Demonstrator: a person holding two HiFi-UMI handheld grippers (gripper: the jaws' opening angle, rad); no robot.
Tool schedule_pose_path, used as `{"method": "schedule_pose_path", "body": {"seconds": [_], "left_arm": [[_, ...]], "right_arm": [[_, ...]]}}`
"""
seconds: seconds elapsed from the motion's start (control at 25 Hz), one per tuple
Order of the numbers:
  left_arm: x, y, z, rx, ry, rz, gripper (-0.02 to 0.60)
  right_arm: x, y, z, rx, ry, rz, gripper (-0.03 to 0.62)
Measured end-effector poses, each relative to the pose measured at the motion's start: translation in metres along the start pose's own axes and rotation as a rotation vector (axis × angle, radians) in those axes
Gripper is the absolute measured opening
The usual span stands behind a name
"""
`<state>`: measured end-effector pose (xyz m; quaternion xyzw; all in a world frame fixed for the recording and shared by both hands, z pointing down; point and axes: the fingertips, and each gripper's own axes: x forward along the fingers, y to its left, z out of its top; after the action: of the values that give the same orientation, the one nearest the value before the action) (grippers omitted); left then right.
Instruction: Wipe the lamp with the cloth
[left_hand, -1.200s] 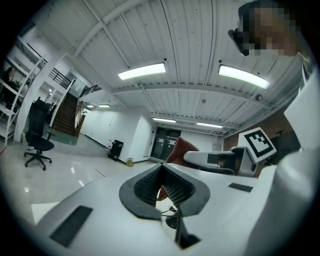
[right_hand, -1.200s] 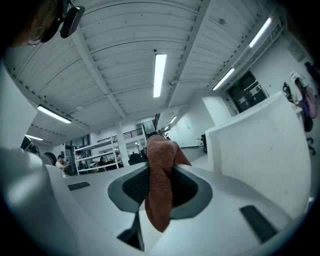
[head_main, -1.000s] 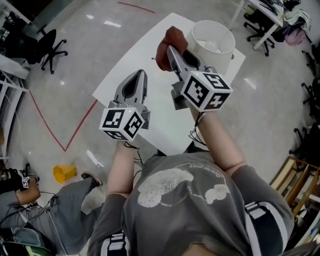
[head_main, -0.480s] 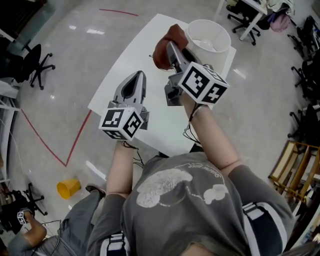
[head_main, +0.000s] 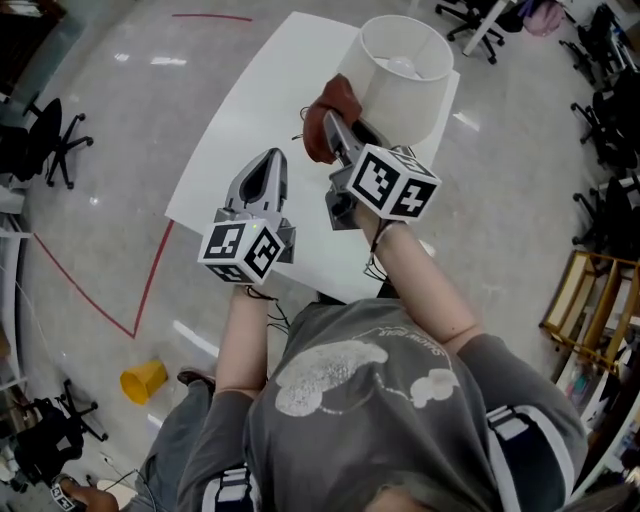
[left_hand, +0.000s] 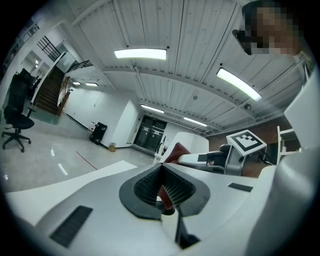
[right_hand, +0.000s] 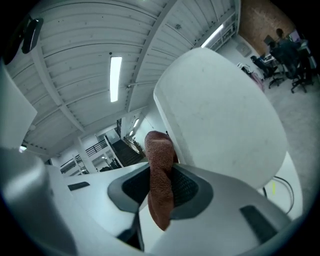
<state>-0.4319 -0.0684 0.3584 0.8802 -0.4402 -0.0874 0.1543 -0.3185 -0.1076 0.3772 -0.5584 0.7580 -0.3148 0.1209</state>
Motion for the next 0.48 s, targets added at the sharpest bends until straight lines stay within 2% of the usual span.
{"method": "schedule_pose_path", "body": {"seconds": [0.28,0.48], "left_arm": [[-0.011,-0.001,-0.03,-0.034,0.039,0.04,0.008],[-0.017,-0.003,-0.028,-0.027,0.026,0.077,0.008]], "right_arm": [[-0.015,-0.034,-0.056,0.027,0.143,-0.032,0.092],[-0.029,-0.025,-0.051,-0.027,0.163,0.025,0.092]]}}
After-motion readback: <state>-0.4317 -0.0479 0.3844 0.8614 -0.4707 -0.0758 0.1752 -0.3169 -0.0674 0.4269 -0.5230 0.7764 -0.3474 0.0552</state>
